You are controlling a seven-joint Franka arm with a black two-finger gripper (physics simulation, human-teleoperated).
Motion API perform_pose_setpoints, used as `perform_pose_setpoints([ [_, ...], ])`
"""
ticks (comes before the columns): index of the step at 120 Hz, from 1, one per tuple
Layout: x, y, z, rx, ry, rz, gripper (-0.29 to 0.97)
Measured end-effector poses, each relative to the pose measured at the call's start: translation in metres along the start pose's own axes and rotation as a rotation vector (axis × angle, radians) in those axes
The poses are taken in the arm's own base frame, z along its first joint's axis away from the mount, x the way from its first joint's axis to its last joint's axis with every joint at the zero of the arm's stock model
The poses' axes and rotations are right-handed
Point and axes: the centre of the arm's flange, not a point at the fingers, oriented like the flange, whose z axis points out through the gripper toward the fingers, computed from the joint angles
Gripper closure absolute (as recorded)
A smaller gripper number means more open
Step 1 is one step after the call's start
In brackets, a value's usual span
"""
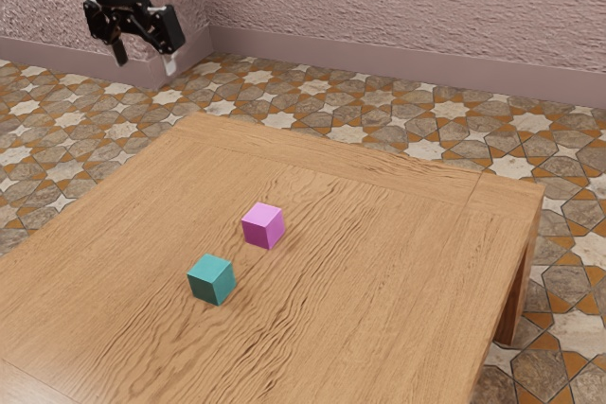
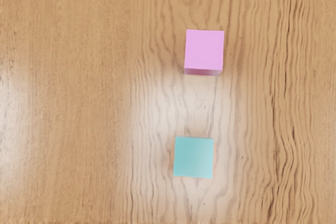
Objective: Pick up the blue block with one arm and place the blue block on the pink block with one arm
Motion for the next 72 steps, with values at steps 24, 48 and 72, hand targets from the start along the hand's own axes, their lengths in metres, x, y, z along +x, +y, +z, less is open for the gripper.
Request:
perform_pose_setpoints([
  [24,-0.001,-0.014,-0.01,0.005,-0.004,-0.057,0.0],
  [48,-0.01,-0.025,-0.102,-0.012,0.118,-0.103,0.0],
  [72,0.0,0.024,-0.083,-0.028,0.062,-0.025,0.0],
])
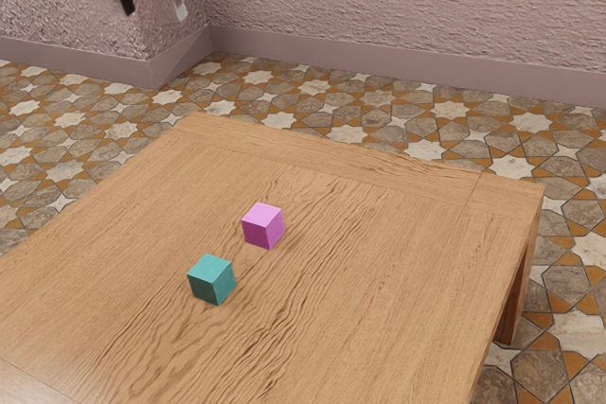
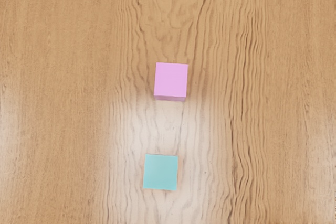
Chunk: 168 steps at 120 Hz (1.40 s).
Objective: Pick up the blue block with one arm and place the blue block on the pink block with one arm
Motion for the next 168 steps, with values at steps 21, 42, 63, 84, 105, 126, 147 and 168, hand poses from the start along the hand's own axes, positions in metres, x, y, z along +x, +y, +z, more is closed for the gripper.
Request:
perform_pose_setpoints([
  [21,-0.012,0.004,0.043,0.023,-0.054,-0.003,0.0],
  [42,-0.027,0.008,0.169,0.039,-0.131,-0.004,0.0],
  [63,-0.033,0.018,0.253,0.005,-0.109,-0.007,0.0],
  [84,-0.047,0.018,0.297,-0.015,-0.093,-0.008,0.0],
  [105,-0.064,0.014,0.329,-0.016,-0.093,0.028,0.0],
  [126,-0.08,0.012,0.347,-0.003,-0.078,0.095,0.0],
  [147,-0.088,0.011,0.368,-0.003,-0.081,0.141,0.0],
  [168,-0.098,0.009,0.392,-0.003,-0.092,0.175,0.0],
])
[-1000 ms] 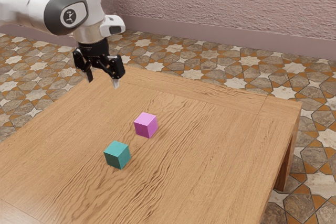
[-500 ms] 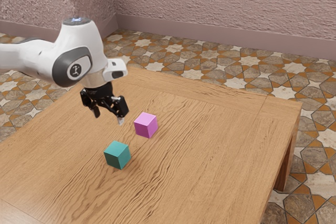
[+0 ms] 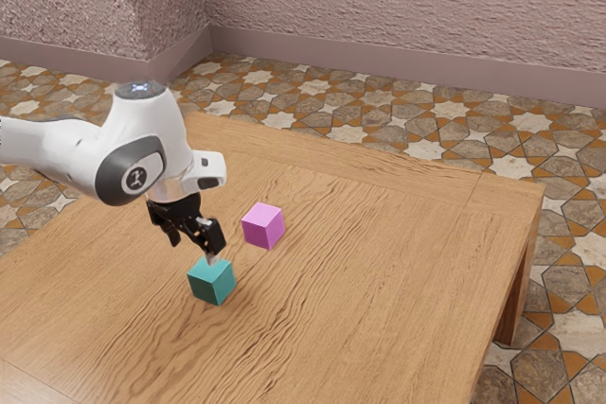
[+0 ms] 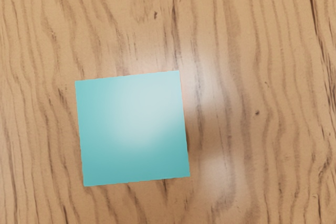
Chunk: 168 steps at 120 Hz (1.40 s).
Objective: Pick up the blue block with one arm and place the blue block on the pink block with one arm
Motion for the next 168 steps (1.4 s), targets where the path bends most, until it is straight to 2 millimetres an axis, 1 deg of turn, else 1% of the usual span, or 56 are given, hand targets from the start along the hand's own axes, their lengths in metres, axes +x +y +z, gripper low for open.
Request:
perform_pose_setpoints([
  [23,0.002,-0.005,0.018,-0.002,-0.01,0.017,0.0],
  [36,0.005,-0.017,0.027,0.005,-0.02,0.015,0.0],
  [54,0.009,-0.03,0.032,0.009,-0.02,0.009,0.0],
  [83,0.014,-0.037,0.039,0.006,-0.014,0.007,0.0],
  [92,0.019,-0.039,0.043,0.004,-0.016,0.007,0.0],
  [103,0.024,-0.036,0.046,0.002,-0.016,0.015,0.0],
  [121,0.026,-0.019,0.047,-0.006,-0.015,0.047,0.0],
  [130,0.026,-0.014,0.049,-0.011,-0.019,0.054,0.0],
  [139,0.026,-0.016,0.055,-0.015,-0.029,0.049,0.0],
  [155,0.025,-0.026,0.065,-0.02,-0.045,0.028,0.0],
  [168,0.026,-0.025,0.066,-0.023,-0.044,0.029,0.0],
])
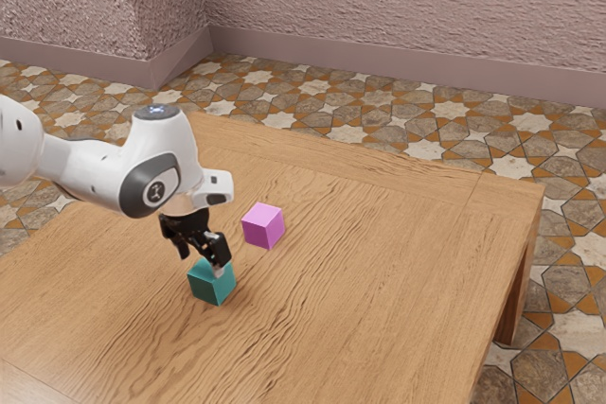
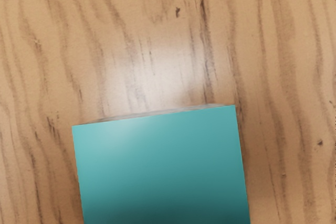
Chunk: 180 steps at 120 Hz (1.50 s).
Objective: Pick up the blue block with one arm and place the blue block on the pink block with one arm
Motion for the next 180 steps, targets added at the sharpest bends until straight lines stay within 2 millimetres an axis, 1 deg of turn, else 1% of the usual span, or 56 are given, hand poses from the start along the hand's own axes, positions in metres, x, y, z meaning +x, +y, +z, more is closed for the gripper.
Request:
perform_pose_setpoints([
  [21,0.001,0.001,0.003,-0.002,-0.001,0.002,0.0],
  [40,0.006,-0.001,0.003,-0.005,0.002,-0.001,0.0],
  [72,0.009,-0.001,0.024,-0.013,-0.027,-0.002,0.0],
  [114,0.015,-0.002,0.038,-0.016,-0.036,-0.002,0.0],
  [132,0.018,-0.003,0.04,-0.016,-0.032,-0.003,0.0],
  [143,0.019,-0.004,0.041,-0.016,-0.032,-0.004,0.06],
  [164,0.019,-0.004,0.041,-0.015,-0.03,-0.005,0.23],
  [180,0.02,-0.004,0.04,-0.014,-0.027,-0.008,0.26],
])
